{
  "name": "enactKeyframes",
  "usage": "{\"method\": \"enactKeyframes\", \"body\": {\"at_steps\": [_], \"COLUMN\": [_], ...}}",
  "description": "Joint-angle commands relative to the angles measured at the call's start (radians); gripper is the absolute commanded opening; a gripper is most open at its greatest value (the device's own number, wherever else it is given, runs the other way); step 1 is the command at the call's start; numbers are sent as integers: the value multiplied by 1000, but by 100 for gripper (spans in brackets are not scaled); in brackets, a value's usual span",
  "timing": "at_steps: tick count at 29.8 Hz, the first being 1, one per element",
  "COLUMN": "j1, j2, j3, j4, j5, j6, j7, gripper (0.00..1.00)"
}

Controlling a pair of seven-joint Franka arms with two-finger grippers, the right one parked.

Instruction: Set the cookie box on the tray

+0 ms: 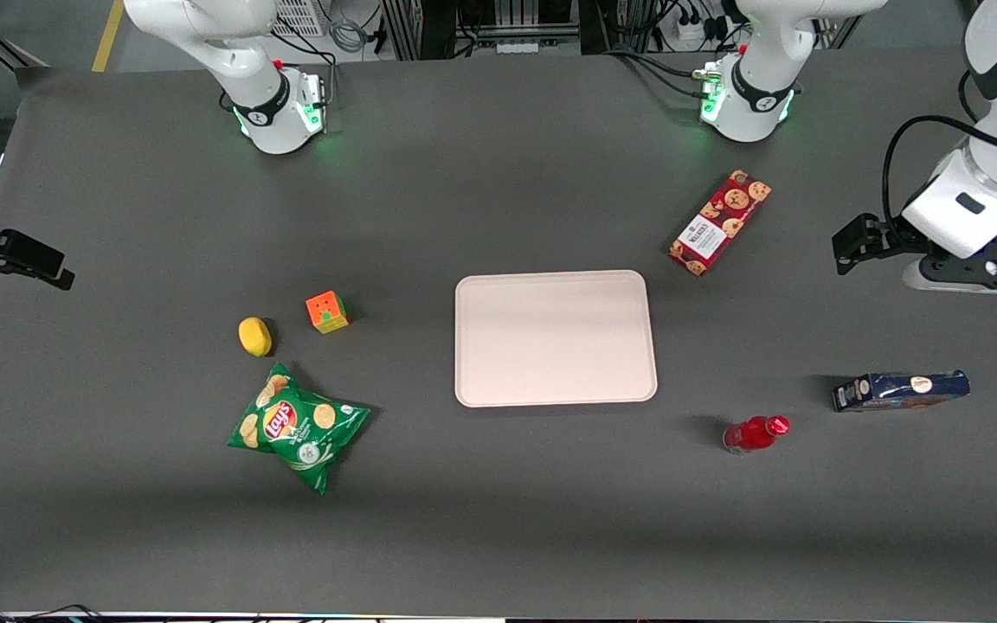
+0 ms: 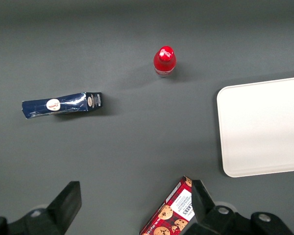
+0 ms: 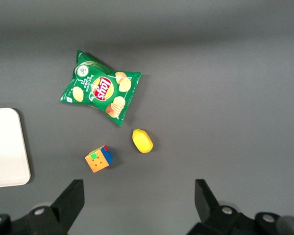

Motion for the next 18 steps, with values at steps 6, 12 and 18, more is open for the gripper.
{"method": "enactKeyframes", "body": {"at_steps": [6,12,18], "j1": [-5,-5,-5], "j2": [-20,-20,-20], "j3": [3,3,6], "j4": [-16,-14,-6], "j5": [-4,-4,1], "j6": [-1,-3,-15], "j7": [-8,3,157], "gripper": [100,100,100]}}
